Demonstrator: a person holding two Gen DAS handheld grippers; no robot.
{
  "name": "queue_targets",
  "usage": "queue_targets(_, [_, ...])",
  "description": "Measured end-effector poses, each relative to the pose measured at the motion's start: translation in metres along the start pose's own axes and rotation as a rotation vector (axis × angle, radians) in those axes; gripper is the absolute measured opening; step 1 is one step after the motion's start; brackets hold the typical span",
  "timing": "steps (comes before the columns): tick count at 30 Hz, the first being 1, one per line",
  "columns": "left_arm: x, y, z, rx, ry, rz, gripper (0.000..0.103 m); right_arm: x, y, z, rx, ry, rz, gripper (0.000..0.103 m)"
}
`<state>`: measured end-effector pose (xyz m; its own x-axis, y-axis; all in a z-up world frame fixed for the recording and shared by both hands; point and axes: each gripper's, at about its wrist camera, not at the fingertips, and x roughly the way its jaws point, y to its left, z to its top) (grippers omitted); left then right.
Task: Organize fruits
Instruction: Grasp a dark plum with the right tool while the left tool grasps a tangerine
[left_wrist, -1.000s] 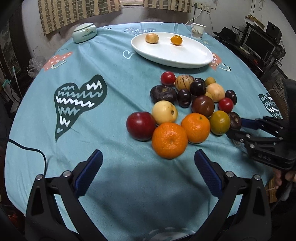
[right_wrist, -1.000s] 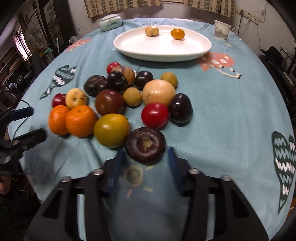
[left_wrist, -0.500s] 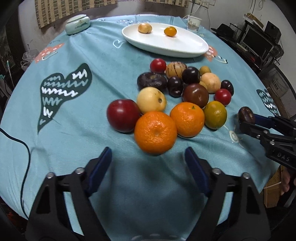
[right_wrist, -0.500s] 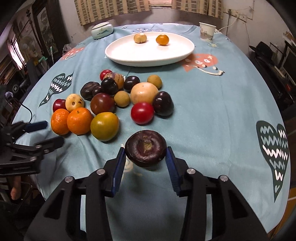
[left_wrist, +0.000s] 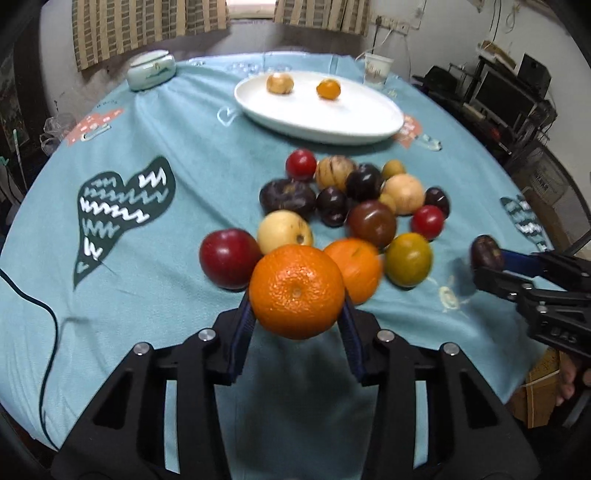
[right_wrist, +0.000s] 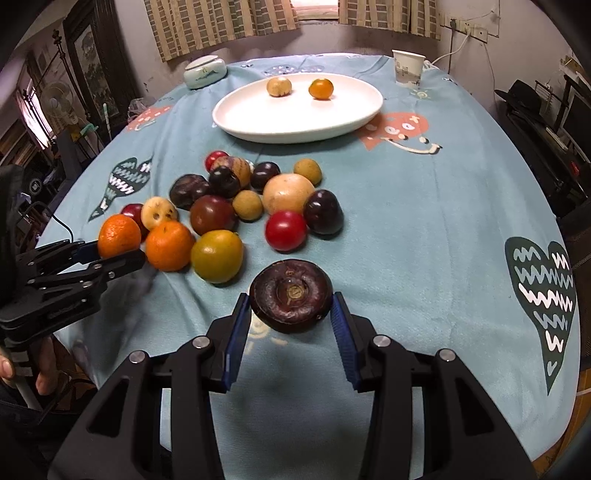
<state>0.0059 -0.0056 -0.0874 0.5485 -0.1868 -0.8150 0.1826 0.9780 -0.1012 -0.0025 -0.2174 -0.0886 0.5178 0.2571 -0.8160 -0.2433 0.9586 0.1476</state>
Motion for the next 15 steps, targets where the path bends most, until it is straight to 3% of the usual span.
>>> queue_targets(6, [-0.018, 0.002, 0.008, -0.025, -0.022, -0.043, 0.044, -0.010, 0.008, 0.008, -0.005, -0.033, 0.029, 0.045])
queue_targets(15, [-0.023, -0.001, 0.039, 0.011, -0.030, -0.034, 0.044, -0.019, 0.009, 0.032, -0.009, -0.077, 0.045, 0.045])
